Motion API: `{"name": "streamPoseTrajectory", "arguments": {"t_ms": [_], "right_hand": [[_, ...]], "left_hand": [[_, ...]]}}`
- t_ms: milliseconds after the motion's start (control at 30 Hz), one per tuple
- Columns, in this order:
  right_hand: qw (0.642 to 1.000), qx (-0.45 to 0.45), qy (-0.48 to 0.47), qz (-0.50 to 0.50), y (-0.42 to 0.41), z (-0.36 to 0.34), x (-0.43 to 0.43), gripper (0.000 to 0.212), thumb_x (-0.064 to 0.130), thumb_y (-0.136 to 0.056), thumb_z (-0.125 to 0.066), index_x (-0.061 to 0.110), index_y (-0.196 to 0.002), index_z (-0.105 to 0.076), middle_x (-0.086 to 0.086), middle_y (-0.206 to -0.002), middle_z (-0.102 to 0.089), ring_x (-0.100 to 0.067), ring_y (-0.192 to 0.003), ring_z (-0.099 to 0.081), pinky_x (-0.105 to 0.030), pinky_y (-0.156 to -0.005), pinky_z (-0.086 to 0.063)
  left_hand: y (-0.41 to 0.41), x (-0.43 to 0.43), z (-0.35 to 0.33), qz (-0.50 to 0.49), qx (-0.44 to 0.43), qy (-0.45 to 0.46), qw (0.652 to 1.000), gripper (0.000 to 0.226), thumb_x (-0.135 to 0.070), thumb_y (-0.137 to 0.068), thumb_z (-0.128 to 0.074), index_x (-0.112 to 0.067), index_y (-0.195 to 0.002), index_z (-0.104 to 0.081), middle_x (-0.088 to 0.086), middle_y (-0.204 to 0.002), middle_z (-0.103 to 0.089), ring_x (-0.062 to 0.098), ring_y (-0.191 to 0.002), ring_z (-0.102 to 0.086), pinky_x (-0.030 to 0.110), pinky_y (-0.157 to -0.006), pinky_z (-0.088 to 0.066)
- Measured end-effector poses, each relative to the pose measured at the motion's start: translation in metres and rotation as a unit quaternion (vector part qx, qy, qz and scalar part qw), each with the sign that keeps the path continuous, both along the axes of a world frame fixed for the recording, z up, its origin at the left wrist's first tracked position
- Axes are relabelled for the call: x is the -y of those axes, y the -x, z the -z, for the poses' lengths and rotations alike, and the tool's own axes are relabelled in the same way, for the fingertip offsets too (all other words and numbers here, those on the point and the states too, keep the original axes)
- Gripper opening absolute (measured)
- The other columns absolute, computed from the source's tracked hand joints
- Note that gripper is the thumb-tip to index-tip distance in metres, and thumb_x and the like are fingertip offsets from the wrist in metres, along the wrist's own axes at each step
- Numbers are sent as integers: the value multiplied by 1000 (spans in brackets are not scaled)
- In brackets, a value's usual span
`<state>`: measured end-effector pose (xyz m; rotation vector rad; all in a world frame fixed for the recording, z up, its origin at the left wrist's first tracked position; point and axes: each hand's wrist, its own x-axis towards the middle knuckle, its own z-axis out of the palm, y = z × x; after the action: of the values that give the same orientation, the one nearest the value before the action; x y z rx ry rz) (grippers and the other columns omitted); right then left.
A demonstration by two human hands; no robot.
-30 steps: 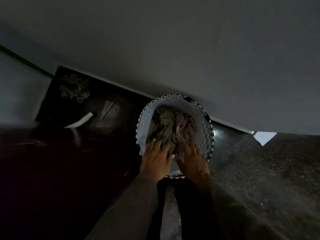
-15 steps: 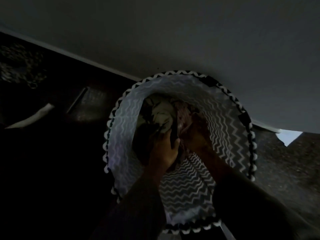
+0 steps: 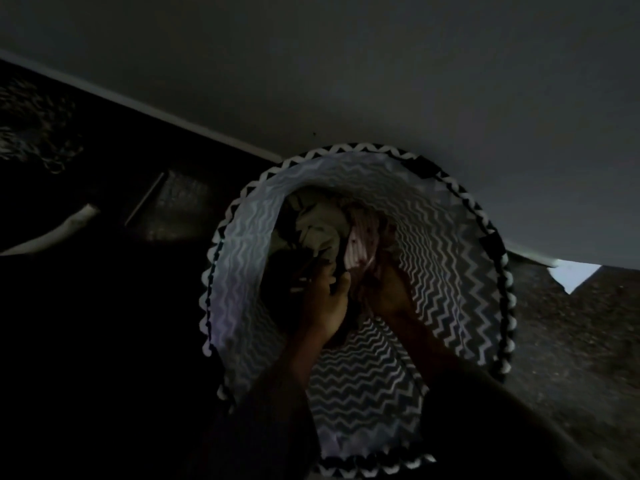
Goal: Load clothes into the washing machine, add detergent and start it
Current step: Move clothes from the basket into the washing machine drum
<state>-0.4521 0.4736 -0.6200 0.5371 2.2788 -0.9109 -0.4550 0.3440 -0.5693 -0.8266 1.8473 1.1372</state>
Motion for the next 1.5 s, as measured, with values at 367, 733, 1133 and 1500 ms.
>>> {"name": "streamPoseTrajectory", "arguments": {"t_ms": [367, 733, 1133, 1500], "right_hand": [[986, -148, 77, -28, -13, -131, 20, 34, -1, -86, -59, 9, -119, -60, 8, -101, -63, -6, -87, -60, 4, -69, -33], [951, -269, 106, -106, -38, -262, 27, 24, 6, -84, -59, 24, -99, -56, 5, -90, -57, -9, -81, -54, -25, -69, -44], [936, -286, 134, -156, -87, -341, 28, 48, 29, -84, -75, 34, -122, -47, 18, -116, -50, 0, -108, -52, -8, -91, -38], [848, -129, 475, 194, -67, -435, 50, 46, 25, -101, -33, 12, -105, -77, -11, -103, -75, -17, -87, -74, -29, -69, -60]], "left_hand": [[5, 0, -87, -235, 43, -131, 962, 66, -71, -91, -37, -33, -146, -42, 3, -147, -48, 29, -129, -49, 53, -104, -45], [-16, 21, -170, -383, 86, -381, 837, 82, -89, -78, -35, -31, -129, -64, 8, -134, -63, 31, -124, -59, 52, -102, -45], [-52, 31, -256, -378, -6, -275, 884, 31, -14, -106, -32, -5, -121, -57, 11, -100, -74, 19, -71, -69, 19, -51, -54], [-29, 50, -399, 10, -215, -185, 959, 25, -9, -57, -53, -28, -46, -65, -20, -55, -58, -7, -51, -51, 10, -52, -37]]}}
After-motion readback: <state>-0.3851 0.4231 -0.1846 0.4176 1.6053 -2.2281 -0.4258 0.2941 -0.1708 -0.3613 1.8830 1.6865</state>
